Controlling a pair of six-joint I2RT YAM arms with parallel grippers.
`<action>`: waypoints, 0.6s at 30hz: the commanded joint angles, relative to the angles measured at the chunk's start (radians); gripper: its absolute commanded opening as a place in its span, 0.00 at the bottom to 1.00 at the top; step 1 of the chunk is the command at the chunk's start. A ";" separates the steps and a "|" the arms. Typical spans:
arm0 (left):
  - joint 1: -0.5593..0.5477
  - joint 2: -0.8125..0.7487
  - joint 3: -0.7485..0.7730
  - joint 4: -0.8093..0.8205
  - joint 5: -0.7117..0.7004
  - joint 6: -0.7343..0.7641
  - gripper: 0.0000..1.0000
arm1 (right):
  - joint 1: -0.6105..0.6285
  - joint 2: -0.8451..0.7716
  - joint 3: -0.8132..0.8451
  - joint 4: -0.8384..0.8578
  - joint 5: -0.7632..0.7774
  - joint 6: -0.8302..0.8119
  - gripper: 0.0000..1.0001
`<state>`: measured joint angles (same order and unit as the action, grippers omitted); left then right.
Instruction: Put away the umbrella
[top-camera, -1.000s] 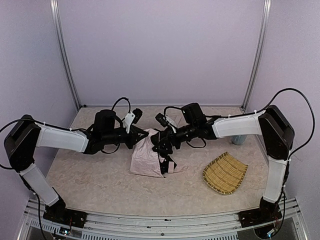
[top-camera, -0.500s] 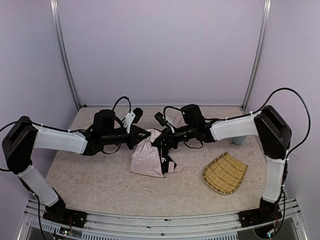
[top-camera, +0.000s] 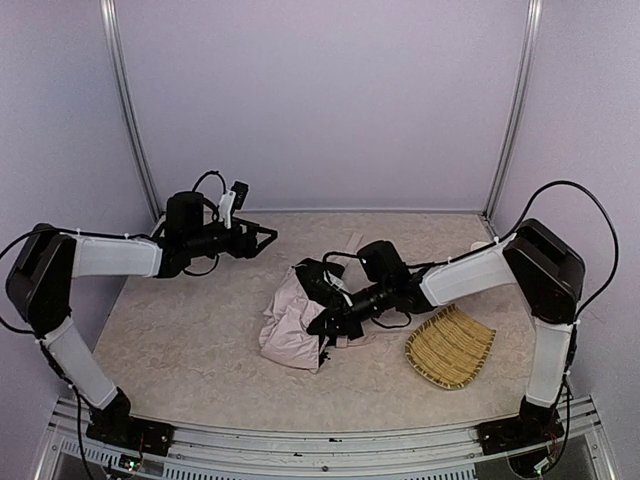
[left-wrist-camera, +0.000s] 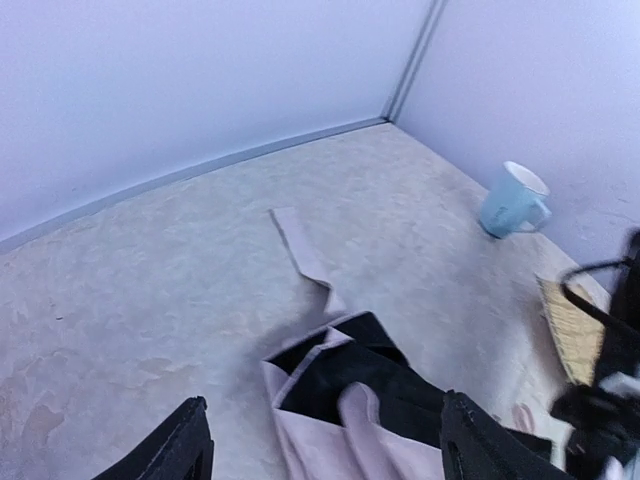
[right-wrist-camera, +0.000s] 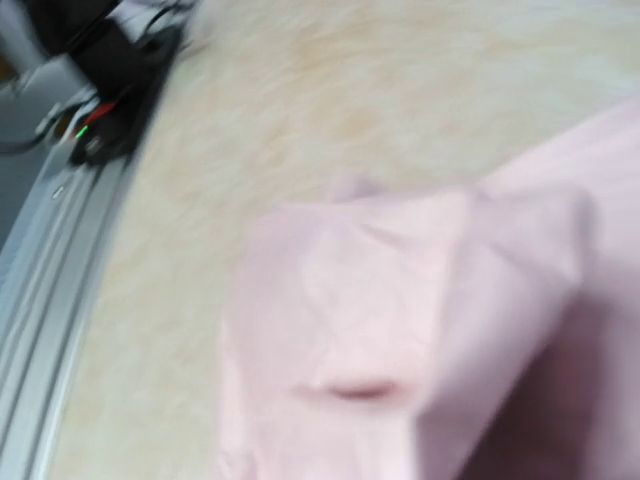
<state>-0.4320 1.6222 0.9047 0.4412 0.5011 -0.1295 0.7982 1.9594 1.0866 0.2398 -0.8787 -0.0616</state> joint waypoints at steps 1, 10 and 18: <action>-0.011 0.254 0.245 -0.335 -0.122 0.027 0.77 | 0.067 -0.062 -0.002 -0.067 -0.004 -0.125 0.00; -0.102 0.404 0.353 -0.368 -0.012 0.102 0.83 | 0.083 -0.083 -0.009 -0.106 0.022 -0.135 0.00; -0.162 0.496 0.435 -0.315 0.025 0.122 0.79 | 0.107 -0.113 0.040 -0.183 0.026 -0.178 0.00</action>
<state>-0.5533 2.0823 1.2694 0.1108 0.5091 -0.0494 0.8856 1.9003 1.0840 0.1158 -0.8566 -0.2005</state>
